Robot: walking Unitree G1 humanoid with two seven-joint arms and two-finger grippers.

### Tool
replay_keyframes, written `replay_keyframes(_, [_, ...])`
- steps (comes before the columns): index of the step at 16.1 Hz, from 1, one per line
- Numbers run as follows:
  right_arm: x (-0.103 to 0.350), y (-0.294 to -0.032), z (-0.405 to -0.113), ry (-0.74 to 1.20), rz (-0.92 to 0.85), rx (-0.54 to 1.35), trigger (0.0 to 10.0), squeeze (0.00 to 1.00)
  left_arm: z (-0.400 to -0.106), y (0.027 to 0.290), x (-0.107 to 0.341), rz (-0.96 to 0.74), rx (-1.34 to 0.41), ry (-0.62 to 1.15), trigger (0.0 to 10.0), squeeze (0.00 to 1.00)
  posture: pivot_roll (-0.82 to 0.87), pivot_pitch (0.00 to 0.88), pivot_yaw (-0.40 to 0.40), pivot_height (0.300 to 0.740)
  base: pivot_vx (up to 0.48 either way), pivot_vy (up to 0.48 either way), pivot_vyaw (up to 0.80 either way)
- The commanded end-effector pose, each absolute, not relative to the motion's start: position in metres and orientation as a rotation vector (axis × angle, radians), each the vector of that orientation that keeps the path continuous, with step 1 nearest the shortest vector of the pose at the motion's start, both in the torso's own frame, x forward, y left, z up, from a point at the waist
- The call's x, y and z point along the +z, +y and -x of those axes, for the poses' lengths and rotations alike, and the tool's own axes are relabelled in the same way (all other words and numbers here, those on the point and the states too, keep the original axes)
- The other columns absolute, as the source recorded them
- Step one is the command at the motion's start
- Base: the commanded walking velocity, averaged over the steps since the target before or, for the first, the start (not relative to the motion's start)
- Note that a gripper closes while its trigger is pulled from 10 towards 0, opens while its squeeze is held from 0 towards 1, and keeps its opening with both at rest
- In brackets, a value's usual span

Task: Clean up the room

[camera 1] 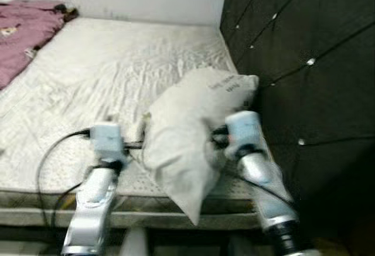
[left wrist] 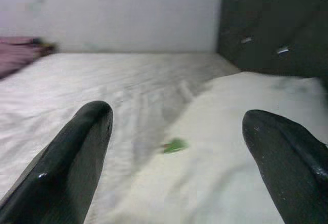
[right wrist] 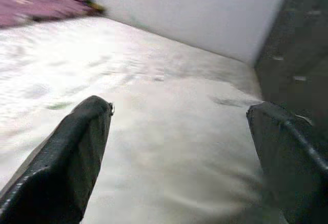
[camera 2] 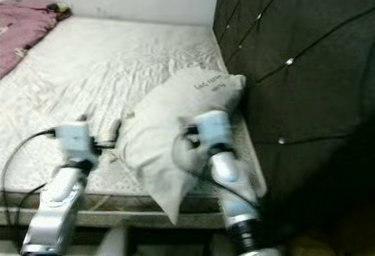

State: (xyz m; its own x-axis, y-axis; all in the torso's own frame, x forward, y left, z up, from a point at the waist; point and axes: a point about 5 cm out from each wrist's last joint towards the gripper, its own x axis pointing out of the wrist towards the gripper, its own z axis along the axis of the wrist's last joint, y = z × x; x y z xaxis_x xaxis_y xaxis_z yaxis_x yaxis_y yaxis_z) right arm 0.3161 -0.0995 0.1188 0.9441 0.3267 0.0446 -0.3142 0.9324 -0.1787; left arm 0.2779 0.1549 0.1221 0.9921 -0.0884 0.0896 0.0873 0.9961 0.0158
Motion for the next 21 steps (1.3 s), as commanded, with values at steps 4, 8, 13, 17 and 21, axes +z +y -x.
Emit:
replay_keyframes(4, [0.1148, -0.1146, -0.3161, -0.053, 0.192, 0.318, 10.0, 0.0, -0.279, 0.141, 0.1233, 0.003, -0.133, -0.1, 10.0, 0.0, 0.0, 0.0, -0.033, 0.595, 0.0, 0.0, 0.2])
replay_keyframes(8, [0.113, -0.1119, -0.3146, -0.05, 0.201, 0.341, 10.0, 0.0, -0.2789, 0.14, 0.1228, 0.005, -0.135, -0.1, 10.0, 0.0, 0.01, 0.0, -0.034, 0.595, 0.258, 0.0, 0.7])
replay_keyframes(13, [0.1106, -0.1126, -0.3138, -0.038, 0.16, 0.335, 10.0, 0.0, -0.2794, 0.1401, 0.1212, 0.006, -0.128, -0.088, 10.0, 0.0, 0.01, 0.0, -0.033, 0.595, 0.048, 0.0, 0.0])
replay_keyframes(17, [0.1101, -0.1122, -0.313, -0.032, 0.143, 0.33, 10.0, 0.0, -0.2791, 0.1408, 0.1215, 0.006, -0.127, -0.084, 10.0, 0.0, 0.0, 0.0, -0.031, 0.566, 0.0, 0.0, 0.0])
replay_keyframes(21, [0.1105, -0.1123, -0.3127, -0.037, 0.144, 0.329, 10.0, 0.0, -0.2781, 0.1425, 0.1207, -0.01, -0.117, -0.075, 10.0, 0.0, 0.01, 0.0, -0.031, 0.517, 0.0, 0.0, 0.0])
